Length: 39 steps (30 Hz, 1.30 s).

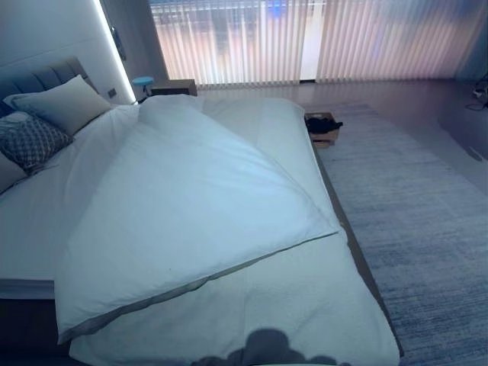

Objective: Make the bed

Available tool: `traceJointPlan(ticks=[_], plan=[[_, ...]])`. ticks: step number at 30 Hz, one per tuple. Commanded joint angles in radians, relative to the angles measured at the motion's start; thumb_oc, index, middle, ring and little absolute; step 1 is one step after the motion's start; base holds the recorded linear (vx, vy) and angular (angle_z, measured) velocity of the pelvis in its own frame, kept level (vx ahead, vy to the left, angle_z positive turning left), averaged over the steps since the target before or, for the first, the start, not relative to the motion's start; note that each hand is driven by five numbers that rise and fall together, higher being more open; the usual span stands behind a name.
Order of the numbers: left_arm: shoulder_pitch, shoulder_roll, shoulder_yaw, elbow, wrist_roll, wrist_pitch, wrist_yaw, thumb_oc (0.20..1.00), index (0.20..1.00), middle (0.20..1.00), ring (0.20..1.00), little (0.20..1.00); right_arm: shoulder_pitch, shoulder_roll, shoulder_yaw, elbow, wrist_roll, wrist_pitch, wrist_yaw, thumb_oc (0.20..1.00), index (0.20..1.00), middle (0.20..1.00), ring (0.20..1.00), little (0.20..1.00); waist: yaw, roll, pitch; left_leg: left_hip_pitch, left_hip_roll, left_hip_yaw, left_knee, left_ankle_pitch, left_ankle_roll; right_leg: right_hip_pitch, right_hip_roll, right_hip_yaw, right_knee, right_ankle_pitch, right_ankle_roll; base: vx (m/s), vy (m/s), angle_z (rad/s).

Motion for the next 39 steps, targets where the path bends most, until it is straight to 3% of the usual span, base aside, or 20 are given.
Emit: traceJointPlan(ticks=[1, 6, 9, 12, 13, 24, 30, 39], plan=[[-0.058, -0.016, 0.032, 0.057, -0.063, 0.0, 0.013, 1.0, 1.0, 1.0, 1.0, 1.0, -0.064, 0.015, -0.01, 0.032, 0.067, -0.008, -0.016, 1.0, 1.0, 1.0, 1.0, 1.0, 0.011, -0.048, 0.03, 0.032, -0.069, -0.017, 0.001, -0.087, 0.026, 0.009, -0.054, -0.036, 0.01, -0.045, 0.13, 0.02, 0.015, 0.03], [-0.066, -0.013, 0.07, 0.009, -0.18, -0.021, 0.024, 1.0, 1.0, 1.0, 1.0, 1.0, -0.1, 0.02, -0.078, -0.077, 0.258, -0.044, -0.043, 1.0, 1.0, 1.0, 1.0, 1.0, 0.009, -0.046, 0.051, 0.005, -0.071, -0.013, 0.001, -0.079, 0.027, -0.017, -0.054, -0.035, 0.01, -0.038, 0.129, 0.01, 0.005, 0.01], [-0.094, -0.01, 0.089, -0.105, -0.344, -0.052, 0.058, 1.0, 1.0, 1.0, 1.0, 1.0, -0.142, 0.015, -0.097, -0.228, 0.406, -0.078, -0.073, 1.0, 1.0, 1.0, 1.0, 1.0, 0.012, -0.042, 0.088, -0.037, -0.073, -0.012, 0.001, -0.064, 0.027, -0.059, -0.06, -0.031, 0.01, -0.026, 0.131, -0.06, 0.035, -0.03], [-0.106, -0.009, 0.086, -0.132, -0.374, -0.056, 0.065, 1.0, 1.0, 1.0, 1.0, 1.0, -0.155, 0.013, -0.092, -0.256, 0.428, -0.083, -0.075, 1.0, 1.0, 1.0, 1.0, 1.0, 0.013, -0.041, 0.098, -0.051, -0.072, -0.011, 0.001, -0.059, 0.026, -0.074, -0.061, -0.032, 0.01, -0.021, 0.131, -0.06, 0.011, 0.0], [-0.165, 0.002, 0.07, -0.198, -0.461, -0.076, 0.09, 1.0, 1.0, 1.0, 1.0, 1.0, -0.22, 0.005, -0.084, -0.354, 0.523, -0.101, -0.098, 1.0, 1.0, 1.0, 1.0, 1.0, 0.013, -0.04, 0.14, -0.101, -0.074, -0.012, 0.011, -0.046, 0.025, -0.125, -0.067, -0.037, 0.023, -0.009, 0.13, -0.1, 0.019, 0.01], [-0.305, -0.003, -0.01, -0.198, -0.537, -0.082, 0.157, 1.0, 1.0, 1.0, 1.0, 1.0, -0.49, 0.058, -0.092, -0.444, 0.94, -0.197, -0.173, 1.0, 1.0, 1.0, 1.0, 1.0, 0.037, -0.026, 0.251, -0.252, -0.08, -0.032, 0.005, 0.009, 0.03, -0.307, -0.087, -0.048, 0.107, -0.001, 0.126, -0.03, 0.026, 0.02], [-0.284, -0.013, -0.035, -0.202, -0.554, -0.074, 0.165, 1.0, 1.0, 1.0, 1.0, 1.0, -0.634, 0.065, -0.109, -0.41, 1.051, -0.226, -0.209, 1.0, 1.0, 1.0, 1.0, 1.0, 0.065, -0.003, 0.288, -0.313, -0.083, -0.045, 0.003, 0.026, 0.03, -0.372, -0.094, -0.053, 0.136, -0.005, 0.122, 0.02, 0.013, 0.07], [-0.253, -0.017, -0.098, -0.271, -0.582, -0.082, 0.163, 1.0, 1.0, 1.0, 1.0, 1.0, -0.914, -0.014, -0.183, -0.276, 1.155, -0.273, -0.258, 1.0, 1.0, 1.0, 1.0, 1.0, 0.121, 0.056, 0.356, -0.411, -0.09, -0.097, 0.007, 0.054, 0.029, -0.483, -0.114, -0.087, 0.221, -0.041, 0.11, -0.01, -0.01, 0.16]])
